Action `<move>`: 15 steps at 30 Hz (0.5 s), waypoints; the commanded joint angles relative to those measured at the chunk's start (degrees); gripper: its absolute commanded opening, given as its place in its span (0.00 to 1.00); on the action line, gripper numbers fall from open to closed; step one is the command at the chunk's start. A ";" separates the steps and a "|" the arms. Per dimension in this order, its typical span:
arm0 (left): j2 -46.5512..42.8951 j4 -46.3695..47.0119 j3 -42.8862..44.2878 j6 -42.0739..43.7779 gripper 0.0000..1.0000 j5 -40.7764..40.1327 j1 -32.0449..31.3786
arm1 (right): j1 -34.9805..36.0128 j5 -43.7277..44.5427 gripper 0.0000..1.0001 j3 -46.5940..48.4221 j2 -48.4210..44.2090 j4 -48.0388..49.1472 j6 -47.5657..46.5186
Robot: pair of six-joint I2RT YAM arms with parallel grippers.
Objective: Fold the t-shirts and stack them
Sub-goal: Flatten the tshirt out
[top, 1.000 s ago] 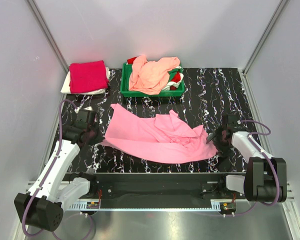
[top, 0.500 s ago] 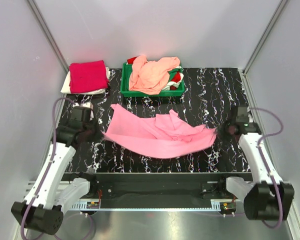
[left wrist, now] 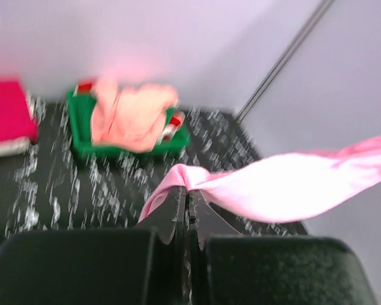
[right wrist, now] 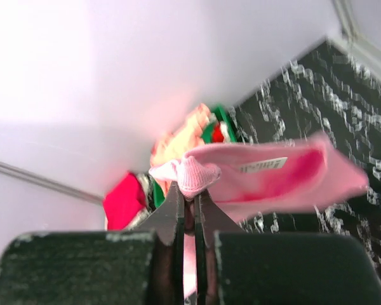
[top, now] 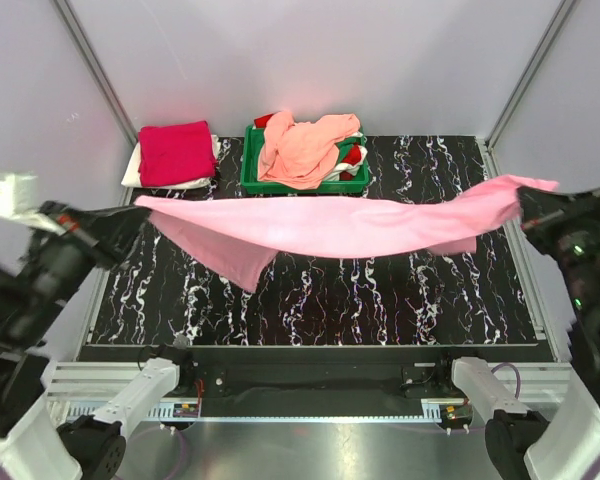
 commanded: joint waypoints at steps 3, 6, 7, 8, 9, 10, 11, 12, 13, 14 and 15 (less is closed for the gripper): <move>-3.81 6.54 5.25 -0.82 0.00 4.20 0.19 | -0.16 8.60 0.00 11.98 -2.47 -4.57 -5.25; -6.98 10.59 1.92 -0.65 0.00 4.21 0.19 | -0.16 12.65 0.00 12.17 -4.58 -1.68 -7.62; -7.34 11.64 0.17 0.05 0.00 4.12 0.19 | -0.07 13.54 0.00 11.90 -4.59 -1.49 -7.89; -7.69 12.18 -0.63 0.40 0.00 4.12 0.19 | -0.07 14.33 0.00 10.94 -3.89 -1.40 -8.24; -7.69 12.62 -1.60 0.76 0.00 4.38 0.19 | 0.02 14.78 0.00 9.98 -3.36 -0.36 -8.07; -7.78 14.27 -3.95 1.11 0.00 4.29 0.19 | -0.07 14.35 0.00 8.75 -3.01 0.96 -8.07; -7.87 15.42 -5.20 1.89 0.00 4.20 0.19 | 0.02 13.56 0.00 4.47 -2.57 2.80 -7.72; -8.04 17.17 -6.86 2.16 0.00 3.42 0.19 | -0.07 11.90 0.00 1.65 -2.83 5.25 -7.54; -8.13 20.85 -10.10 3.04 0.00 2.89 0.19 | -0.07 11.19 0.00 -1.34 -2.74 11.11 -6.93; -7.52 22.19 -11.35 3.57 0.00 2.10 0.19 | -0.07 10.83 0.00 -6.42 -2.22 13.77 -6.66; -6.73 23.42 -12.67 4.01 0.00 0.18 0.19 | 0.02 10.04 0.00 -9.17 -1.87 20.41 -6.31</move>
